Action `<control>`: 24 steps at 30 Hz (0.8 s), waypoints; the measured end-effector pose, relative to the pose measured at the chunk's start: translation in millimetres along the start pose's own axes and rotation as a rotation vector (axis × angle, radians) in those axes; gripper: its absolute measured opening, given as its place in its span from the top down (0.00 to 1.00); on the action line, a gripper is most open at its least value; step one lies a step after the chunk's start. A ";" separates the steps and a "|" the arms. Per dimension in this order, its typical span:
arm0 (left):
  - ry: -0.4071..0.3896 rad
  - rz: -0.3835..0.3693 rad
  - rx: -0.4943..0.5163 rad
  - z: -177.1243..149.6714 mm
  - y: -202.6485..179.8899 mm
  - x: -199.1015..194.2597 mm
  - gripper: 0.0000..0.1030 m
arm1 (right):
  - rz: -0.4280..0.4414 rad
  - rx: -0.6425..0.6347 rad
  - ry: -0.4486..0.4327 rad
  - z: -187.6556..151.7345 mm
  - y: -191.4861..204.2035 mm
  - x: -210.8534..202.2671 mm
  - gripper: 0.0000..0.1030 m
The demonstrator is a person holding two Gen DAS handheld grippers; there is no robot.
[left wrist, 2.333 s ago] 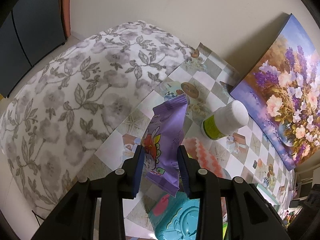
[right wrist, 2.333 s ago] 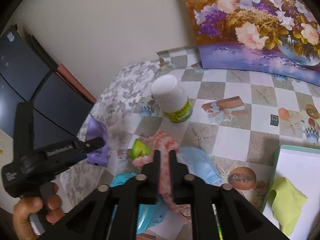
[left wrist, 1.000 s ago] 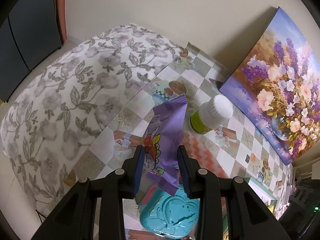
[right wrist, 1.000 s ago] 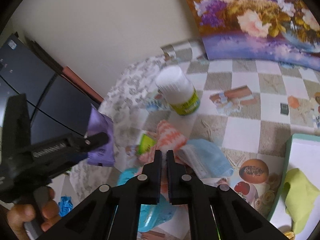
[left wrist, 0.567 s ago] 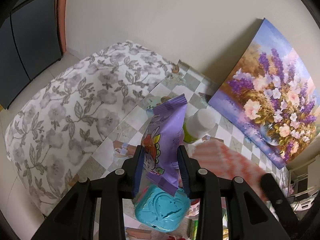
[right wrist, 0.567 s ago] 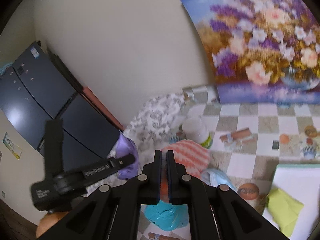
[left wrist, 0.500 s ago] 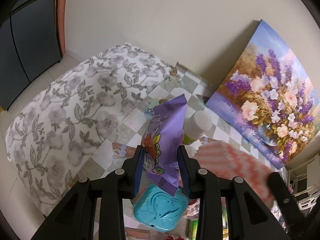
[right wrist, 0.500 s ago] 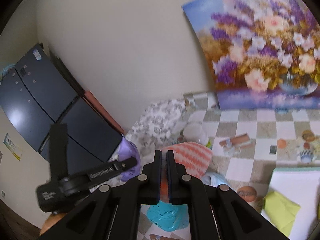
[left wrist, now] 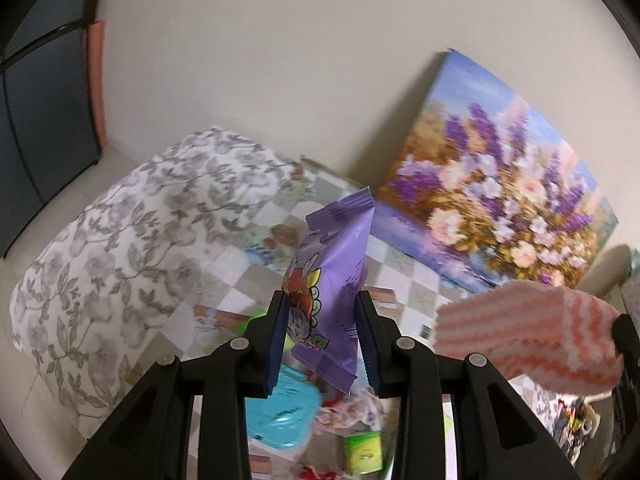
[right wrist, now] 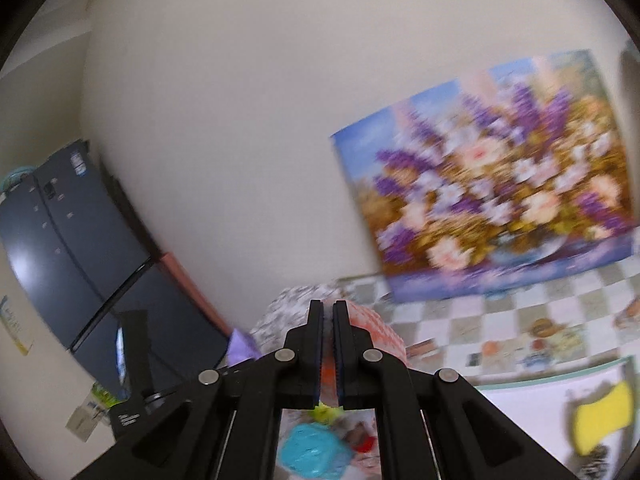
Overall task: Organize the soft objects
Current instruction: 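Carry the purple pouch and pink striped cloth into the white tray and release both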
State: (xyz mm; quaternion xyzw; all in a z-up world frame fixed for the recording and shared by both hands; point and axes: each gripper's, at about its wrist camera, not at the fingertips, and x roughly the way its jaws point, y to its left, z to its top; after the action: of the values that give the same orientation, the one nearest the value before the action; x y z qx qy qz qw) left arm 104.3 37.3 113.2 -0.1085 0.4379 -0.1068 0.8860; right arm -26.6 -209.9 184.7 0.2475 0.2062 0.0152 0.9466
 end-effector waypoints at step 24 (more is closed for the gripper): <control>0.247 -0.250 0.434 -112.8 -204.2 45.3 0.65 | -0.384 0.198 0.039 -3.9 -161.0 -78.1 0.95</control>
State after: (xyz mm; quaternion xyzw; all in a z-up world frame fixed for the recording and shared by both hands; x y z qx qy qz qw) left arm 21.8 -181.4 70.5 0.0445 0.4926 -0.3191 0.8084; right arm -111.4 -359.5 135.1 0.2952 0.2681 -0.1809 0.8990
